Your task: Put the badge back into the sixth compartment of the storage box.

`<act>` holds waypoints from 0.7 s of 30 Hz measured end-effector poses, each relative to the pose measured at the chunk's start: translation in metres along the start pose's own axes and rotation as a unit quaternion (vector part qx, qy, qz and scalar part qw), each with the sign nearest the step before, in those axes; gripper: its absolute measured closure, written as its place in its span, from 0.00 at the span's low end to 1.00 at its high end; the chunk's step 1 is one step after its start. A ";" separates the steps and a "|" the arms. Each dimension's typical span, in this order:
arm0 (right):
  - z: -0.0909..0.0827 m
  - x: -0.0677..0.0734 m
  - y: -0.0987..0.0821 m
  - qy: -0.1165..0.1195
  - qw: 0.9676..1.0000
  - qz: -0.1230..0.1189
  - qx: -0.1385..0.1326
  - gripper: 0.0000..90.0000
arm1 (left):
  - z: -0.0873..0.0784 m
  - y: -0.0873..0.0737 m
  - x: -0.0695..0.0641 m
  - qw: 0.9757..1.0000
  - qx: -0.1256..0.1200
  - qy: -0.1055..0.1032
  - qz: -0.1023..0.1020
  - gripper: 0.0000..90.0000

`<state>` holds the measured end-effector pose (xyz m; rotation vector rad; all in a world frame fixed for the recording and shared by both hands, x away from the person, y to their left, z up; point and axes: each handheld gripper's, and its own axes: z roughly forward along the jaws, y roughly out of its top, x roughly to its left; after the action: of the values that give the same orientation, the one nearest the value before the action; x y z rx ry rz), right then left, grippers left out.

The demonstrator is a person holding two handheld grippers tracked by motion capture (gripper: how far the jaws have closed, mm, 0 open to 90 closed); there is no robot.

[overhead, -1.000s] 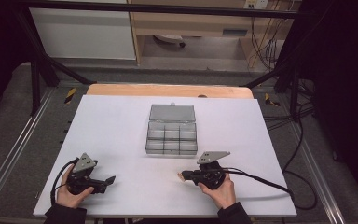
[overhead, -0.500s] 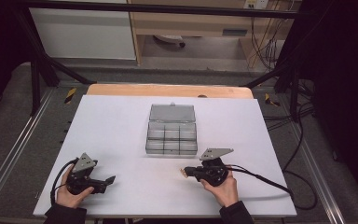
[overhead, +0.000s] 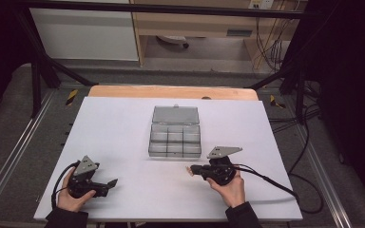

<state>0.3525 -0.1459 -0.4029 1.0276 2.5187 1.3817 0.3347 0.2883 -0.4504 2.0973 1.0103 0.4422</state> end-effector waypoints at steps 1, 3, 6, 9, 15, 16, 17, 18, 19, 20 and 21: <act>0.000 0.000 0.001 0.000 1.000 0.001 0.000 0.99 | 0.000 0.000 0.000 1.000 0.000 0.000 0.000 0.04; -0.001 -0.002 0.002 -0.002 1.000 0.001 -0.002 0.99 | 0.000 0.000 0.000 1.000 0.000 0.000 0.000 0.04; -0.002 -0.003 0.003 -0.003 1.000 0.003 -0.006 0.99 | 0.000 0.000 0.000 1.000 -0.001 0.000 0.000 0.04; -0.004 -0.004 0.005 -0.005 1.000 0.007 -0.006 0.99 | 0.000 0.000 0.000 1.000 -0.001 0.000 0.000 0.04; -0.006 -0.009 0.009 -0.011 1.000 0.010 -0.010 0.99 | 0.000 0.000 0.000 1.000 -0.001 0.000 0.000 0.04; -0.006 -0.010 0.010 -0.012 1.000 0.010 -0.011 0.99 | 0.000 0.000 0.000 1.000 -0.001 0.000 0.000 0.04; -0.007 -0.011 0.011 -0.014 1.000 0.010 -0.011 0.99 | 0.000 0.000 0.000 1.000 0.000 0.000 0.000 0.04; -0.008 -0.011 0.011 -0.015 1.000 0.011 -0.011 0.99 | 0.000 0.000 0.000 1.000 0.000 0.000 0.000 0.04; -0.008 -0.012 0.012 -0.016 1.000 0.012 -0.012 0.99 | 0.000 0.000 0.000 1.000 0.000 0.000 0.000 0.04; -0.009 -0.013 0.012 -0.017 1.000 0.012 -0.012 0.99 | 0.000 0.000 0.000 1.000 0.000 0.000 0.000 0.04; -0.009 -0.013 0.013 -0.018 1.000 0.012 -0.013 0.99 | 0.000 0.000 0.000 1.000 0.000 0.000 0.000 0.04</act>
<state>0.3660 -0.1554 -0.3907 1.0725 2.4650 1.3853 0.3348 0.2884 -0.4502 2.0969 1.0103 0.4431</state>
